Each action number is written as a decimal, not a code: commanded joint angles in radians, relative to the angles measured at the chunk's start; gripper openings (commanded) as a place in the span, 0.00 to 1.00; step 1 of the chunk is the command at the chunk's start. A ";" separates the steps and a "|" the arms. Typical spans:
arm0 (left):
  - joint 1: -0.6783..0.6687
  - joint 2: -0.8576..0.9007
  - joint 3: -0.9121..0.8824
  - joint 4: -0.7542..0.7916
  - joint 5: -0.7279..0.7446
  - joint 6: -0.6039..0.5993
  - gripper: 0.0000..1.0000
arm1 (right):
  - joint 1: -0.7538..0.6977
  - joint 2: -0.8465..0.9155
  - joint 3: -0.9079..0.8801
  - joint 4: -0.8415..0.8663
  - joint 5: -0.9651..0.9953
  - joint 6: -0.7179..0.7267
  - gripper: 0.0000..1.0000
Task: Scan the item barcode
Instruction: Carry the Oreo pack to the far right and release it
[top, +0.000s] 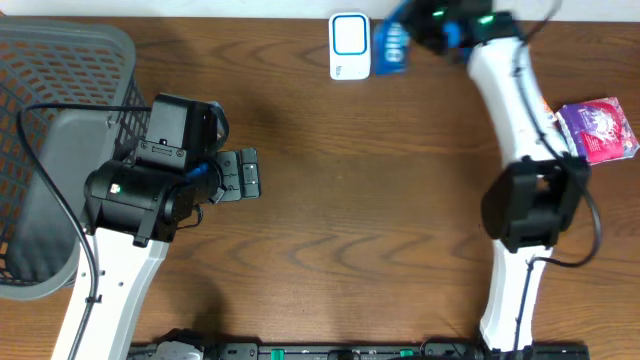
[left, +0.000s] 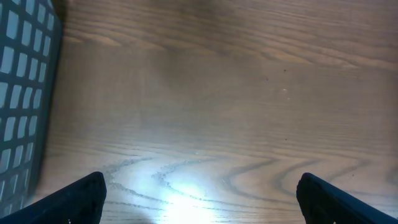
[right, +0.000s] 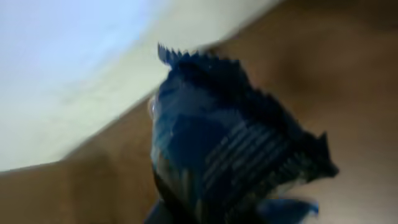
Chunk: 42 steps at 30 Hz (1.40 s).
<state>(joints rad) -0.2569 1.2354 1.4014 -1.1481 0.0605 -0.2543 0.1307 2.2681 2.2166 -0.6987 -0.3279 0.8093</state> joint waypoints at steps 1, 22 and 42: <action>0.005 0.001 0.001 -0.003 -0.013 0.006 0.98 | -0.167 -0.038 0.160 -0.272 0.159 -0.183 0.01; 0.005 0.001 0.001 -0.003 -0.013 0.006 0.98 | -0.498 -0.037 0.082 -0.536 0.311 -0.799 0.10; 0.005 0.001 0.001 -0.003 -0.013 0.006 0.98 | -0.496 -0.201 0.071 -0.661 0.386 -0.557 0.99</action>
<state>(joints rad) -0.2569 1.2354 1.4014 -1.1481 0.0605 -0.2543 -0.3698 2.2234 2.2318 -1.3499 0.1513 0.1818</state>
